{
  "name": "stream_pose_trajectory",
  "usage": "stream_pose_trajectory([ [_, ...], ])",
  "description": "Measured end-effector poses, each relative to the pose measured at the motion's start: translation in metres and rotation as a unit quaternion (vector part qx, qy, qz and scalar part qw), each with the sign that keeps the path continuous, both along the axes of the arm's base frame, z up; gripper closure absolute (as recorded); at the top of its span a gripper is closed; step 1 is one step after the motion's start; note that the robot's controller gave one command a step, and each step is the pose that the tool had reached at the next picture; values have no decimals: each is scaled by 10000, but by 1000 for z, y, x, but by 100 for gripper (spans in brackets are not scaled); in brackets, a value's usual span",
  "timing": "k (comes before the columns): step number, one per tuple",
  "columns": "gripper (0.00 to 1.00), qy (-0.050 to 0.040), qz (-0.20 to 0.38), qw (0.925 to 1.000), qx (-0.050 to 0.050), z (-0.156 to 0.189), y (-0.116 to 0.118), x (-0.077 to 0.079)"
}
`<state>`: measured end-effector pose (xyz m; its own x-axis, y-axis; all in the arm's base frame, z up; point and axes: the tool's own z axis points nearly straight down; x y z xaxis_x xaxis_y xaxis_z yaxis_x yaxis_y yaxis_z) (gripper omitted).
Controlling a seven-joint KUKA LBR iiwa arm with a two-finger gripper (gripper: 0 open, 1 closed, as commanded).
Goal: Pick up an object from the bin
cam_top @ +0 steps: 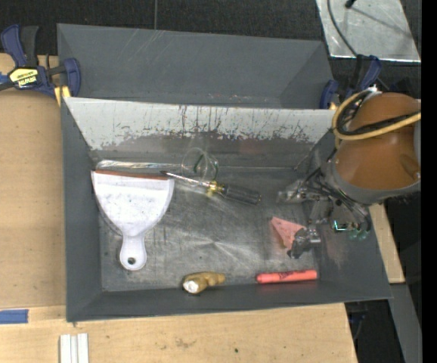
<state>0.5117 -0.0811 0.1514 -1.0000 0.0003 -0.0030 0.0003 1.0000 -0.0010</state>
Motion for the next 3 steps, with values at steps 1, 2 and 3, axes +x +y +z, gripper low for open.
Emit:
stream_pose_trajectory([
  [1, 100, -109, -457, 9989, -10, -76, -15, 8],
  [2, 100, -109, -457, 9989, -10, -76, -15, 8],
  [3, 100, 34, -430, 9991, 9, -33, -20, 3],
])
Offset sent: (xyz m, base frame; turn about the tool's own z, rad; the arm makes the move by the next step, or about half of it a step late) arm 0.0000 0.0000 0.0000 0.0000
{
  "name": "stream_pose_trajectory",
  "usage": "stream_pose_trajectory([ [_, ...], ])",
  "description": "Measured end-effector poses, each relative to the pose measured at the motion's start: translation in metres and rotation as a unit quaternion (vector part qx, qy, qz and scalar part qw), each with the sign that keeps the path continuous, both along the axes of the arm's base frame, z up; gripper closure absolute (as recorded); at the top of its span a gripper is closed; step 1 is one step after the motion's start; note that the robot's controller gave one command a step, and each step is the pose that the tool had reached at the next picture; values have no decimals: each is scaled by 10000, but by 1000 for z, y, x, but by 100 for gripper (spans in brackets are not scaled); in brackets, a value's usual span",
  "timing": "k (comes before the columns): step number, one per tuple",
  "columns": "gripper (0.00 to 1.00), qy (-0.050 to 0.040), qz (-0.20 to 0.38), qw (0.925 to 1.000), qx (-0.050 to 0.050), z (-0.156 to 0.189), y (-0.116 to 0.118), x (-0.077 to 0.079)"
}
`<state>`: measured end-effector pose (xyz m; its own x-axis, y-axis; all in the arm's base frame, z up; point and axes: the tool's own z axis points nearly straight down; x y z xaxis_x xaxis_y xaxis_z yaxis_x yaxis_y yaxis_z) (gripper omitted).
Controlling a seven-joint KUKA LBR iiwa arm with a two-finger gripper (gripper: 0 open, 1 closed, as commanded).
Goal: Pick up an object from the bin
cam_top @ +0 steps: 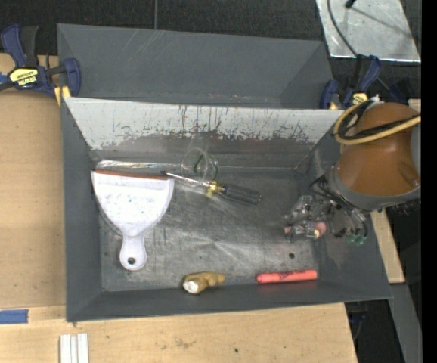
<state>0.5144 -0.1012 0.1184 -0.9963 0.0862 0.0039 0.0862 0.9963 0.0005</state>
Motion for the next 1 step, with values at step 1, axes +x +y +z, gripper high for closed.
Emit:
stream_pose_trajectory([
  [1, 100, -43, -53, 10000, -7, -44, 0, 14],
])
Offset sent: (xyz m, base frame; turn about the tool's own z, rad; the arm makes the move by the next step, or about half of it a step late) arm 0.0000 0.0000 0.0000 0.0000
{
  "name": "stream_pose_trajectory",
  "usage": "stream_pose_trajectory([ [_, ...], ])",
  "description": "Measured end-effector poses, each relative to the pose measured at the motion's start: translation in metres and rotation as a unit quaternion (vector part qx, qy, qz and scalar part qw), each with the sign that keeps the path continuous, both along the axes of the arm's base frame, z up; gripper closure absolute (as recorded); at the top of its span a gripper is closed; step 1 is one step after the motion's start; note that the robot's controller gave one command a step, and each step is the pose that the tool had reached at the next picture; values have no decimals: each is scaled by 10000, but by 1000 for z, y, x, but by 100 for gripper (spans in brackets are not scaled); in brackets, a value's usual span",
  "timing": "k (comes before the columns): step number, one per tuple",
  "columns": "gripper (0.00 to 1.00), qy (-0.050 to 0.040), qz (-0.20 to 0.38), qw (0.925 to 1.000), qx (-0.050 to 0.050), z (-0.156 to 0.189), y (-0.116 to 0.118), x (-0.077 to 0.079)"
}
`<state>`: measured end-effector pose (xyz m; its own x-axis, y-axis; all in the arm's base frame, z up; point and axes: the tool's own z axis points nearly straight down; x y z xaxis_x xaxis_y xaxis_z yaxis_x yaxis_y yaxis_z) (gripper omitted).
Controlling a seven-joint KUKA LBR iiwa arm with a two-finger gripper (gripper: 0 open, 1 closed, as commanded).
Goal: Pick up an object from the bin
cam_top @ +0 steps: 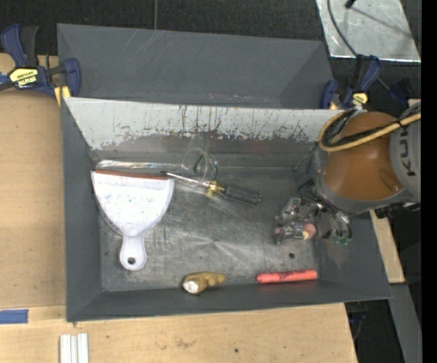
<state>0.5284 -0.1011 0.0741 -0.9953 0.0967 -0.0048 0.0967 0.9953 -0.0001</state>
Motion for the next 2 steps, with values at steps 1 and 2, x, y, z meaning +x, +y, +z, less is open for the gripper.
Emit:
stream_pose_trajectory([
  [1, 100, 0, 2, 10000, -1, 0, 0, 0],
  [2, 100, -25, 184, 9998, -8, 193, 5, 5],
])
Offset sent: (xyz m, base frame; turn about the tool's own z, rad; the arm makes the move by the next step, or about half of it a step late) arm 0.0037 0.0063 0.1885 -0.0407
